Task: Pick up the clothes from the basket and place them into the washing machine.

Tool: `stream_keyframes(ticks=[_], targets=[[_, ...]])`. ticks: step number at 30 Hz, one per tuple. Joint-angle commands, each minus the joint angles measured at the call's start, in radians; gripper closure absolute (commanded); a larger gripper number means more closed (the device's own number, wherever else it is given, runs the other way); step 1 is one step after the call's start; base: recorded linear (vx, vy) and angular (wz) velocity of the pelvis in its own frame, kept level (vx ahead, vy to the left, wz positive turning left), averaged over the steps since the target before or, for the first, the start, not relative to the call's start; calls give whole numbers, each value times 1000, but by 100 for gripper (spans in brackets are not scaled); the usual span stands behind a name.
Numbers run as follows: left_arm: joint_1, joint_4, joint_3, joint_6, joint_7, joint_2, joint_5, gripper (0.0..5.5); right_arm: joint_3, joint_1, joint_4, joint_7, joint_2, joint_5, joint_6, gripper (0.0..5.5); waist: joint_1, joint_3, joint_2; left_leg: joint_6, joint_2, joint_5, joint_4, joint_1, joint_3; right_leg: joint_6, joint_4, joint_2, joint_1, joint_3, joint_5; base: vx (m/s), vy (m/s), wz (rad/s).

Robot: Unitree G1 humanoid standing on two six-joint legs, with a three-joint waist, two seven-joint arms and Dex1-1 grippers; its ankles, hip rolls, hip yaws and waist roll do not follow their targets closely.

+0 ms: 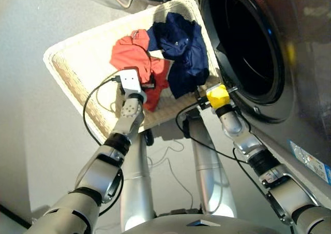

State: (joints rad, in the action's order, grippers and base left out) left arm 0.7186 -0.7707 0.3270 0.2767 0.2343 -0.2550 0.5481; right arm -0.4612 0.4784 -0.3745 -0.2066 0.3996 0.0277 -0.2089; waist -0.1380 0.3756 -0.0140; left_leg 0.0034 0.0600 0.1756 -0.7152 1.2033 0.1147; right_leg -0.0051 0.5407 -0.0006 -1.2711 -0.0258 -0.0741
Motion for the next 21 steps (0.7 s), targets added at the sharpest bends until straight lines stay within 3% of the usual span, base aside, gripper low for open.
stream_keyframes(ticks=[1, 2, 4, 8, 13, 15, 21], targets=[[22, -71, -54, -21, -3, -27, 11, 71, -13, -34, 140, 8, -23, 41, -72, 0, -23, 2, 5, 9, 2, 6, -42, 42, -37, 62, 105, -3, 13, 55, 100, 0, 0, 0], [25, -74, -60, -18, -1, -26, 18, 183, -15, -39, 136, 10, -24, 43, -73, 0, -24, 0, 5, 10, 1, 6, -44, 44, -37, 62, 104, -3, 11, 56, 99, 0, 0, 0], [27, -75, -62, -16, -7, -19, 29, 550, -15, -45, 132, 16, -21, 48, -73, 0, -26, -7, 7, 10, -1, 4, -36, 41, -38, 63, 95, -6, 14, 56, 95, 0, 0, 0], [8, -57, -58, -5, -19, -6, 43, 550, -16, -58, 113, 29, -11, 52, -74, 0, -26, -24, 15, 6, -5, -13, 12, 14, -38, 64, 57, -13, 38, 56, 78, 0, 0, 0], [-86, 48, -36, 19, -55, 27, 73, 550, -36, -56, 51, 43, 4, 15, -57, 0, -5, -39, 29, -2, -18, -51, 132, -94, -39, 69, -17, -40, 137, 57, 58, 0, 0, 0], [-149, 116, -13, 20, -88, 43, 96, 550, -55, -56, 1, 56, 12, -19, -38, 0, 12, -42, 32, -7, -34, -72, 197, -187, -38, 73, -70, -57, 232, 64, 48, 0, 0, 0], [-301, 278, 30, 5, -181, 31, 121, 550, -82, -100, -73, 95, 32, -107, -8, 0, 46, -62, 36, -18, -73, -118, 364, -429, -48, 84, -219, -76, 477, 88, 28, 58, -13, 172]])
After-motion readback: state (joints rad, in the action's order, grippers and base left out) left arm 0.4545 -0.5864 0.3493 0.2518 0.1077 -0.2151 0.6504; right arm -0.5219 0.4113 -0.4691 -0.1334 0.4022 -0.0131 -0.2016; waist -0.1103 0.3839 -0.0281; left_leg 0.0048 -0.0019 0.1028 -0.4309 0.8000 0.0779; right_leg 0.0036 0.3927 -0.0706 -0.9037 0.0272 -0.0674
